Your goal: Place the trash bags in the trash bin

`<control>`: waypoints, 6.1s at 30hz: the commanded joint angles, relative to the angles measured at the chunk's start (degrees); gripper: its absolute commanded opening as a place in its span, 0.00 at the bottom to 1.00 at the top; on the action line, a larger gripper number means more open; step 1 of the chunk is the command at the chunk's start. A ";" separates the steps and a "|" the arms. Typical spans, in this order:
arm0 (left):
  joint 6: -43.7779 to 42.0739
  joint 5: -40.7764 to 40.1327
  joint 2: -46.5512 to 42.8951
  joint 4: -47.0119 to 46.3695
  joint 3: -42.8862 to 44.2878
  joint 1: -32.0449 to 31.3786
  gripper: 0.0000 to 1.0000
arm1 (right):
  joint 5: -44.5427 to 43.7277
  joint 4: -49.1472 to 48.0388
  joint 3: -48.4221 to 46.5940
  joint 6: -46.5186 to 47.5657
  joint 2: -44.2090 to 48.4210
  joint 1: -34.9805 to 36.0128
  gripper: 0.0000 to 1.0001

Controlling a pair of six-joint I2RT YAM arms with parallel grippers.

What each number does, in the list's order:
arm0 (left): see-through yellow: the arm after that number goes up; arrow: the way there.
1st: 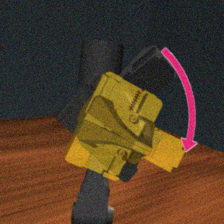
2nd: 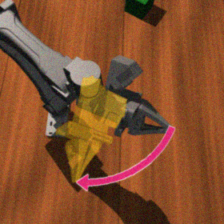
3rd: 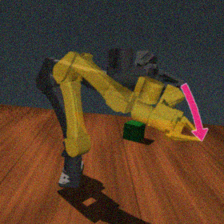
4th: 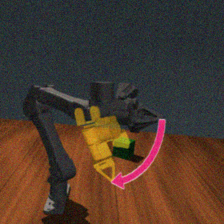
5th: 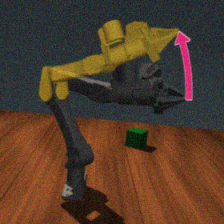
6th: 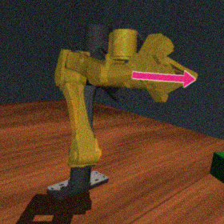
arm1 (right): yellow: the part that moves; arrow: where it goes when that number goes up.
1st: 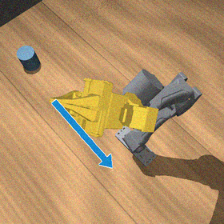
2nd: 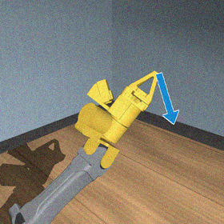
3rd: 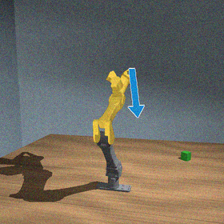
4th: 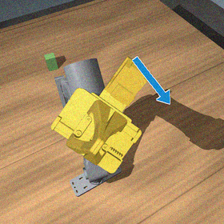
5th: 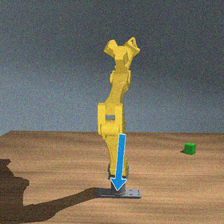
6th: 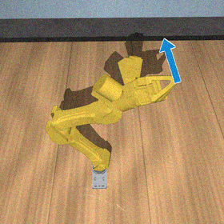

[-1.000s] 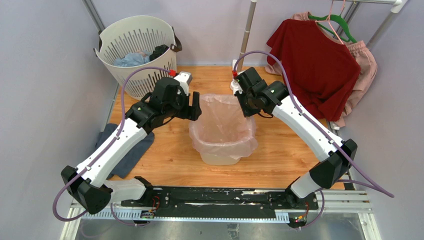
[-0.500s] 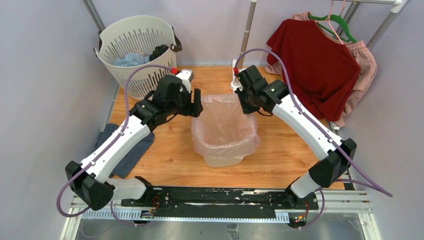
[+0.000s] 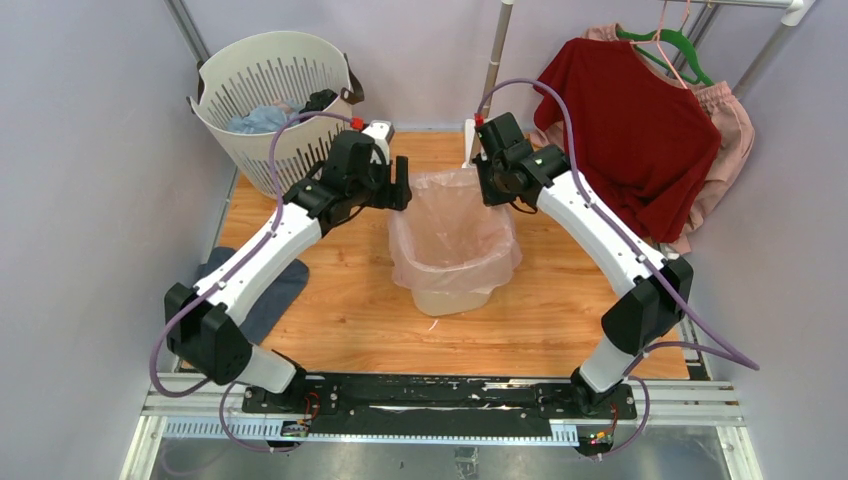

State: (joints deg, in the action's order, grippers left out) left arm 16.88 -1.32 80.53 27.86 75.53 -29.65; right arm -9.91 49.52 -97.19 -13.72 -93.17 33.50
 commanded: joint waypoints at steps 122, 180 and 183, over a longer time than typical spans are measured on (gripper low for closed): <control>13.09 6.58 0.90 -35.35 -36.62 10.71 0.72 | 39.53 -31.19 41.13 -12.17 7.21 -20.03 0.06; 10.95 14.47 6.48 -39.02 -34.24 5.39 0.29 | 38.84 -31.11 40.22 -10.91 3.01 -18.38 0.03; 11.23 14.37 7.09 -39.61 -34.56 5.39 0.29 | 38.83 -31.47 40.65 -10.86 2.38 -18.21 0.03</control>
State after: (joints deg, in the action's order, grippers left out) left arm 28.49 13.69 86.61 -9.39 40.93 -23.83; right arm 29.93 17.67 -56.62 -25.67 -89.73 14.28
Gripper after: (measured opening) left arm 0.295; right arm 0.038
